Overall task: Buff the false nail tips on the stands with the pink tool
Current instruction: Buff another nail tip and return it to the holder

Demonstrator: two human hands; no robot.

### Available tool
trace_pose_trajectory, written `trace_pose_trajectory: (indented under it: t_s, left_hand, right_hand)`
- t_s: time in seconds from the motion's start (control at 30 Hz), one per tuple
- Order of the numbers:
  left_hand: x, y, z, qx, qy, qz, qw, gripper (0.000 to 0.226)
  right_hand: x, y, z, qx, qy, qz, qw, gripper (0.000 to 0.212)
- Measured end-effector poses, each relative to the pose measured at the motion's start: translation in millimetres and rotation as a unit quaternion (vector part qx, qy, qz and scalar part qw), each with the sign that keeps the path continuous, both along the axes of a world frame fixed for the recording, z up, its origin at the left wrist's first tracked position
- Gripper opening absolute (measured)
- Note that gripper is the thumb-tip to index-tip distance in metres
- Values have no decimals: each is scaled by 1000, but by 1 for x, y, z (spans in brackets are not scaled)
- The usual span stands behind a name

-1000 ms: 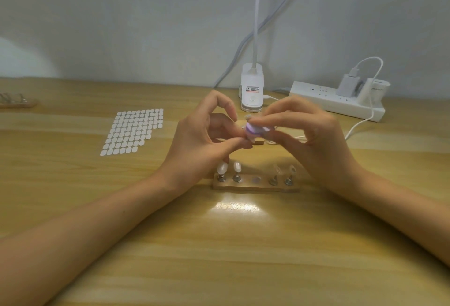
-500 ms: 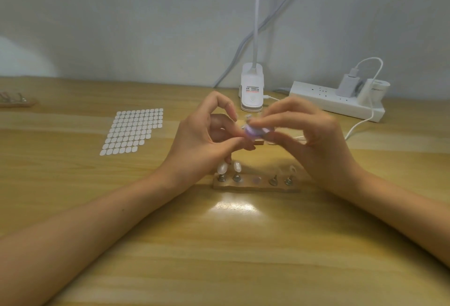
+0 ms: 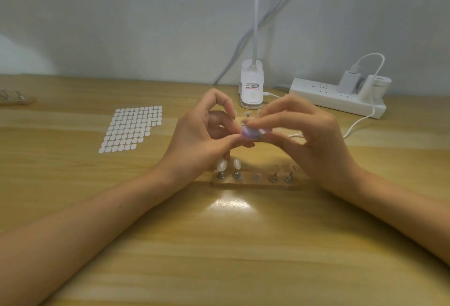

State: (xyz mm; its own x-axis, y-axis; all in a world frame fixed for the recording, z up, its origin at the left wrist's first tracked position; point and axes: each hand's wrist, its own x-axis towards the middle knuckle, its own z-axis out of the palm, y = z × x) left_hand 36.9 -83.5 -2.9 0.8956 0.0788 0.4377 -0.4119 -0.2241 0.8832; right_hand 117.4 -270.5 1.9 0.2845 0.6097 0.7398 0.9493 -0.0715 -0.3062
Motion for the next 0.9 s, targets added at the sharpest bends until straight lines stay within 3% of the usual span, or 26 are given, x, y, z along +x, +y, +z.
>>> trace_pose_trajectory:
  t_s: [0.07,0.2,0.3,0.43,0.53,0.67,0.8,0.9]
  left_hand:
    - [-1,-1,1,-2,2,-2,1000,39]
    - [0,0,0,-2,7,2,1000,38]
    - [1,1,0,0,14,5,1000,39]
    - [0,1,0,-7,15,0,1000,37]
    - [0,2,1,-1,14,4,1000,40]
    - [-1,0,1,-4,12,0,1000,39]
    - [0,0,0,8,8,4,1000,39]
    - [-2,0,1,3,5,6,1000,38]
  right_hand:
    - [-2,2,0,-5,-17,22,1000,24]
    - [2,-2,3,4,6,-25,1000,23]
    - [-4,3,-1,-12,-25,21,999,20]
    - [2,-2,3,-6,5,-29,1000,20]
    - [-3,2,1,-15,-16,6,1000,20]
    - [2,-2,4,-10,5,-30,999,20]
    - [-3,2,0,-22,-14,5,1000,21]
    - [4,-3,4,-15,5,-43,999,21]
